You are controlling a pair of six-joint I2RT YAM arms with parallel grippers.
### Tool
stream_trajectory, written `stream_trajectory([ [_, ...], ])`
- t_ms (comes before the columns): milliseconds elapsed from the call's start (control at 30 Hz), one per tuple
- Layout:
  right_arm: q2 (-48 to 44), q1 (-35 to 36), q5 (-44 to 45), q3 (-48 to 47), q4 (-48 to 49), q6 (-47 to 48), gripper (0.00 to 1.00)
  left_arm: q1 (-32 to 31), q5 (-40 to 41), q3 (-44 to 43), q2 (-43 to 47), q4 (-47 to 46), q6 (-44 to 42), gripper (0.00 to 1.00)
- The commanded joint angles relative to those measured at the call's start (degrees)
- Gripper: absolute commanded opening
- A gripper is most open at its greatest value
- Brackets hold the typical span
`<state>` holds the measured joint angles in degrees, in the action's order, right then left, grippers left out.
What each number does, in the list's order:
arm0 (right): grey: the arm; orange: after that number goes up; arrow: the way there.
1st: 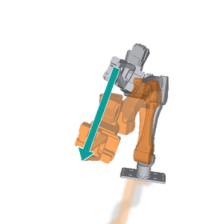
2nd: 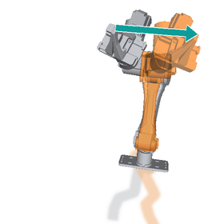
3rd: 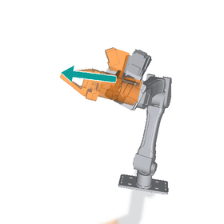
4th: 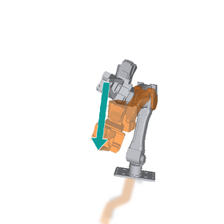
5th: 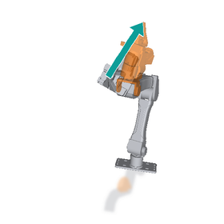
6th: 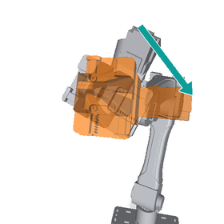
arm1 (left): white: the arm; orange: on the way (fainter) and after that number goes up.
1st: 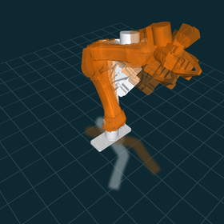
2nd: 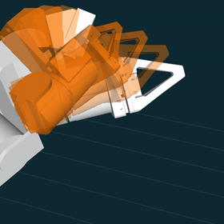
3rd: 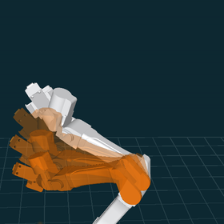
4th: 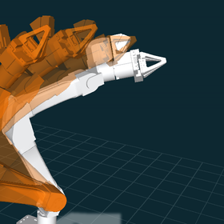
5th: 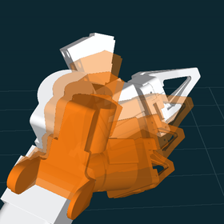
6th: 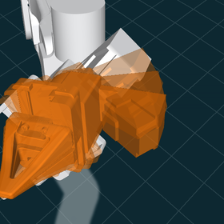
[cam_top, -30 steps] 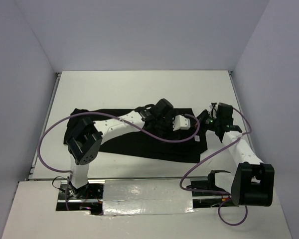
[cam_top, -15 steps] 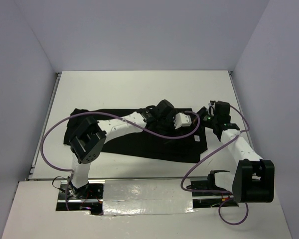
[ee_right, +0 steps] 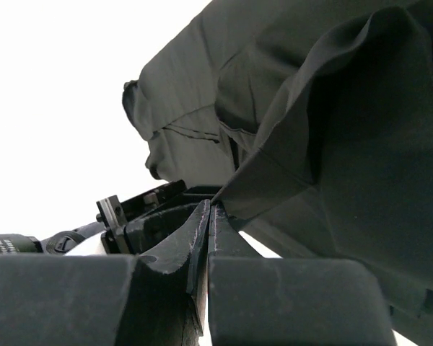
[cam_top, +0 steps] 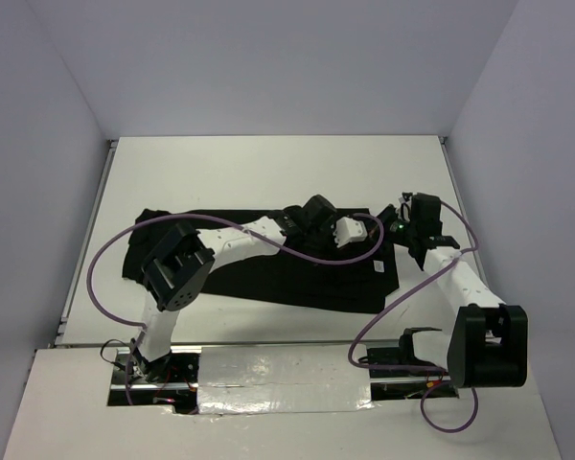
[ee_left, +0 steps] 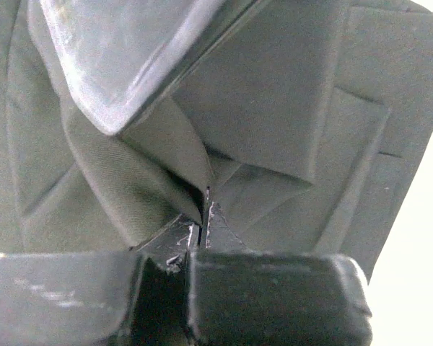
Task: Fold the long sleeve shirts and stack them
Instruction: Fold the shirt
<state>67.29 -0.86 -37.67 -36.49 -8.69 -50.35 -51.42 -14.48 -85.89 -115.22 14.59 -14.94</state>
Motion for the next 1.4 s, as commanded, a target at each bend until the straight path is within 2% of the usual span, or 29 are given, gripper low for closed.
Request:
stream_trajectory([
  [0,1.09,0.60,1.19,-4.55,-1.76,3.84,0.00,1.32,0.59,-2.35,0.78,0.52,-1.14,0.00],
  [67,1.44,0.51,1.98,-6.65,-4.84,6.74,0.00,1.93,1.47,-3.93,1.14,2.37,-2.46,0.00],
  [133,1.71,-0.01,3.30,-8.59,-7.82,8.67,0.04,2.81,2.61,-6.21,1.57,4.12,-4.47,0.00],
  [233,1.88,-1.41,4.80,-10.87,-11.34,10.53,0.20,3.78,5.32,-9.90,2.01,5.27,-7.90,0.00],
  [267,1.71,-1.77,5.23,-11.32,-12.22,10.88,0.31,3.96,6.21,-10.87,2.10,5.45,-8.96,0.00],
  [300,1.45,-2.82,6.28,-12.11,-13.71,11.41,0.36,4.04,7.18,-11.75,2.02,5.54,-11.14,0.00],
  [433,-0.92,-4.76,10.15,-13.95,-16.97,12.99,0.46,4.13,11.22,-15.36,1.67,4.14,-15.73,0.00],
  [567,-3.21,-5.73,14.28,-16.15,-20.05,14.75,0.48,4.92,14.21,-17.73,0.44,2.64,-19.42,0.00],
  [700,-4.27,-5.90,16.31,-18.26,-22.59,17.91,0.48,6.24,17.11,-23.60,-0.97,2.20,-21.01,0.00],
  [867,-5.14,-5.90,15.17,-18.09,-22.95,21.51,0.48,6.68,21.59,-28.36,-1.32,1.23,-27.33,0.00],
  [1067,-5.32,-5.90,10.61,-19.76,-22.25,25.12,0.47,6.59,22.83,-31.53,-0.71,3.86,-33.57,0.00],
  [1133,-4.97,-5.90,8.50,-19.59,-21.46,26.17,0.41,6.59,23.18,-32.06,-0.45,5.09,-34.28,0.00],
  [1167,-4.80,-5.82,6.23,-19.32,-20.15,26.09,0.34,6.59,23.01,-32.50,-0.36,5.62,-34.45,0.00],
  [1267,-4.62,-5.64,2.01,-16.95,-16.29,24.07,0.25,6.51,22.65,-33.64,-0.36,7.82,-34.28,0.00],
  [1367,-4.27,-5.11,0.41,-14.84,-12.94,21.61,0.22,6.07,23.62,-35.31,-0.36,9.23,-34.45,0.00],
])
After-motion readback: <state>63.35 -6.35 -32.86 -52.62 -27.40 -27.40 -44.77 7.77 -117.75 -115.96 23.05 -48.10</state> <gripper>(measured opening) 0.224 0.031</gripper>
